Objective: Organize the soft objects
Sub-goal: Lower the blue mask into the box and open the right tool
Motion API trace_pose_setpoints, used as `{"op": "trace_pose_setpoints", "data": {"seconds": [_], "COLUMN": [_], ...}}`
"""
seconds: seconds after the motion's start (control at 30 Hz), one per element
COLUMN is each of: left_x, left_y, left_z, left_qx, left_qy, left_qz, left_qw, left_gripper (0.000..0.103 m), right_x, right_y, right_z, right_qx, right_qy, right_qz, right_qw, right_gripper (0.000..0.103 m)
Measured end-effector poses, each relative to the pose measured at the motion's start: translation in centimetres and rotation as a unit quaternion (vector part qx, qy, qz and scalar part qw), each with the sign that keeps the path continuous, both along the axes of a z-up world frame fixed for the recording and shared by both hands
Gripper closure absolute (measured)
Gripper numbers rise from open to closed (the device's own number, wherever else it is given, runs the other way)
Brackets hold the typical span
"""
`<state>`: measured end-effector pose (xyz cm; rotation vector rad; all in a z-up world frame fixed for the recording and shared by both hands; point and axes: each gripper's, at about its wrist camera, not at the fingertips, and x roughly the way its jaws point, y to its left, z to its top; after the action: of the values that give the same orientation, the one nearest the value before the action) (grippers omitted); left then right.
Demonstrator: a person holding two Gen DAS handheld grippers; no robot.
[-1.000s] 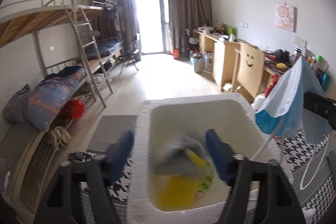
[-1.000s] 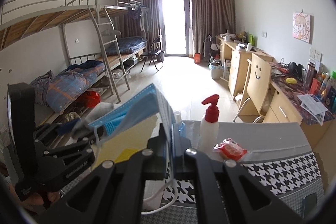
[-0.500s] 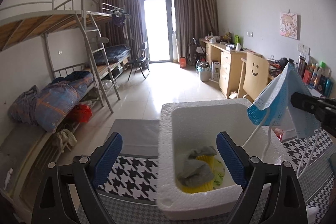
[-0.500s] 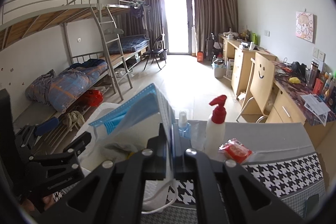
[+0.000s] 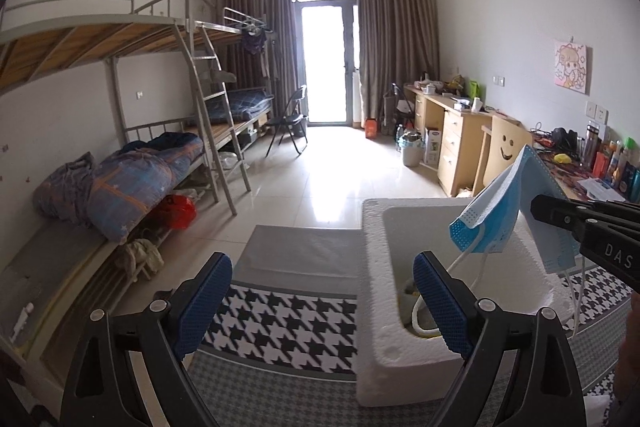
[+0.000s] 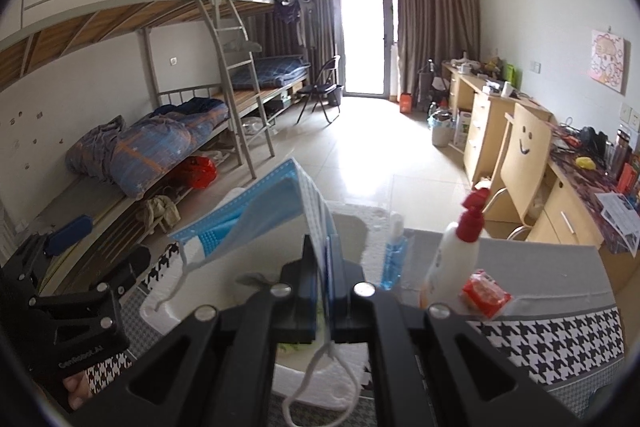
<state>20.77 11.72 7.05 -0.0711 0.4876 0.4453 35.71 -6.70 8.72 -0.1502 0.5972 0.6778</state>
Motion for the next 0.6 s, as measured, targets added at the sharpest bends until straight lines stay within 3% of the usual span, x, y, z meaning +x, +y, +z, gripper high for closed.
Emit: {"op": "trace_pose_setpoints", "data": {"seconds": [0.6], "left_x": [-2.1], "left_y": [2.1], "left_z": [-0.3], "left_qx": [-0.018], "left_qy": [-0.001], "left_qz": [0.018], "left_qw": [0.9997], "left_gripper": [0.01], "right_x": [1.4], "right_y": [3.4], "right_z": [-1.5], "right_qx": [-0.027], "right_qy": [0.036], "right_qz": [0.021], "right_qw": [0.999], "right_gripper": [0.097]}}
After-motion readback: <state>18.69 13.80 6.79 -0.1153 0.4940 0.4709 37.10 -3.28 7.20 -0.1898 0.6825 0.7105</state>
